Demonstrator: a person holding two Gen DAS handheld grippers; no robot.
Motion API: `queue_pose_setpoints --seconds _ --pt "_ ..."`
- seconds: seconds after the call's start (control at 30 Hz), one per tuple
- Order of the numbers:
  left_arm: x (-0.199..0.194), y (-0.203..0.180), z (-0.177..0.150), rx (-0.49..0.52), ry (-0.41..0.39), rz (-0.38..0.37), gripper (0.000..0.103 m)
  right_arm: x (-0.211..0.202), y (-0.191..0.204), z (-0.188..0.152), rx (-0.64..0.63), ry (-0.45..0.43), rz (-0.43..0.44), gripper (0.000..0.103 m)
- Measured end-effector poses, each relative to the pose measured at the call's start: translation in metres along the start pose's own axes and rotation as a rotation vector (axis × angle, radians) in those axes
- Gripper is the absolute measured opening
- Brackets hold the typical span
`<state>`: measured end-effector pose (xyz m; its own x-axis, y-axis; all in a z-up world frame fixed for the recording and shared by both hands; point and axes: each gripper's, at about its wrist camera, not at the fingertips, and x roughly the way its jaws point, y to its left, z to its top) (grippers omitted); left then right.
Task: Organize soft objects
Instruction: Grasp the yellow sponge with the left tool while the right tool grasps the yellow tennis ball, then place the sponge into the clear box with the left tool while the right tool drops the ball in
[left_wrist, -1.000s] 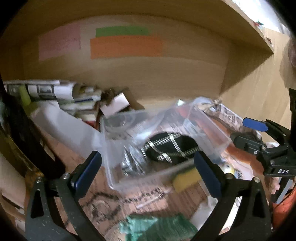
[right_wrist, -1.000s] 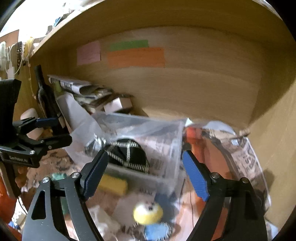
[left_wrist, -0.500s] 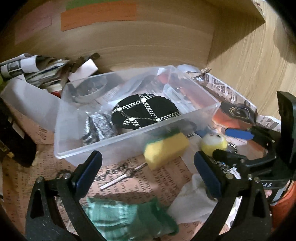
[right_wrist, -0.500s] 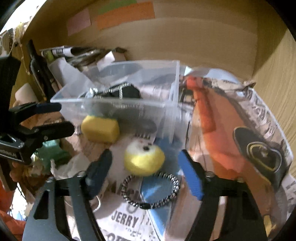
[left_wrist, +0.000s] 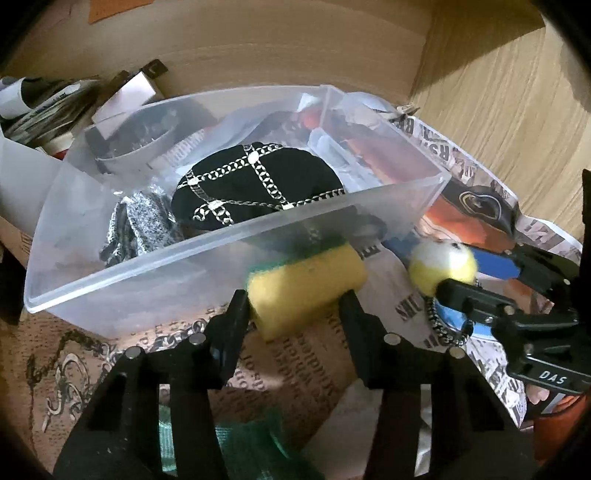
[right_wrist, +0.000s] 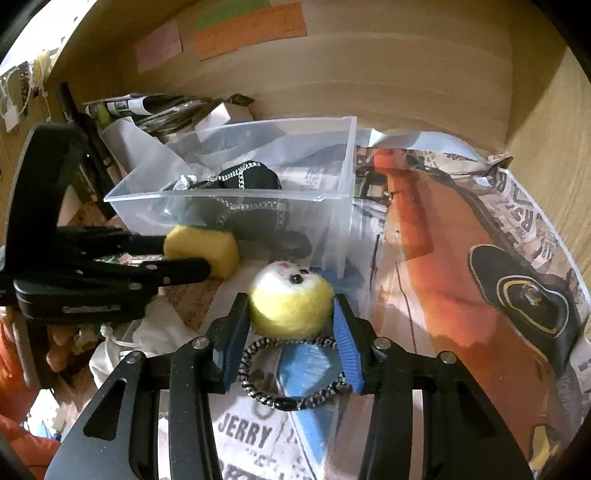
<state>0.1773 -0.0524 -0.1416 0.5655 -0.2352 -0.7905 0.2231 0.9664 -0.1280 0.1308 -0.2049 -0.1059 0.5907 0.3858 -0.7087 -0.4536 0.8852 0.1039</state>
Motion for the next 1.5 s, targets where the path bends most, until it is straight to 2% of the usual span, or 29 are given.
queue_pose_setpoints --seconds 0.1,0.43,0.63,0.77,0.97,1.1,1.27,1.5 --pt "-0.004 -0.003 -0.002 0.014 -0.012 -0.01 0.038 -0.005 0.0 0.003 -0.003 -0.016 -0.004 0.041" --pt "-0.045 -0.01 -0.01 0.039 -0.078 -0.045 0.033 -0.031 0.005 0.021 -0.022 -0.109 -0.016 0.041" --pt "-0.078 -0.009 -0.006 0.035 -0.17 -0.018 0.033 -0.042 0.011 0.036 -0.042 -0.177 -0.021 0.041" --pt "-0.102 0.004 0.004 0.012 -0.241 0.017 0.033 -0.044 0.015 0.049 -0.056 -0.212 -0.02 0.041" --pt "-0.116 0.031 0.02 -0.032 -0.294 0.083 0.033 -0.035 0.017 0.066 -0.074 -0.224 -0.041 0.041" --pt "-0.11 0.05 0.025 -0.062 -0.28 0.107 0.034 -0.018 0.012 0.072 -0.077 -0.194 -0.063 0.041" --pt "-0.087 0.068 0.028 -0.085 -0.215 0.111 0.034 0.004 0.006 0.074 -0.078 -0.147 -0.077 0.041" --pt "-0.061 0.074 0.027 -0.087 -0.148 0.112 0.034 0.023 0.009 0.073 -0.095 -0.102 -0.095 0.041"
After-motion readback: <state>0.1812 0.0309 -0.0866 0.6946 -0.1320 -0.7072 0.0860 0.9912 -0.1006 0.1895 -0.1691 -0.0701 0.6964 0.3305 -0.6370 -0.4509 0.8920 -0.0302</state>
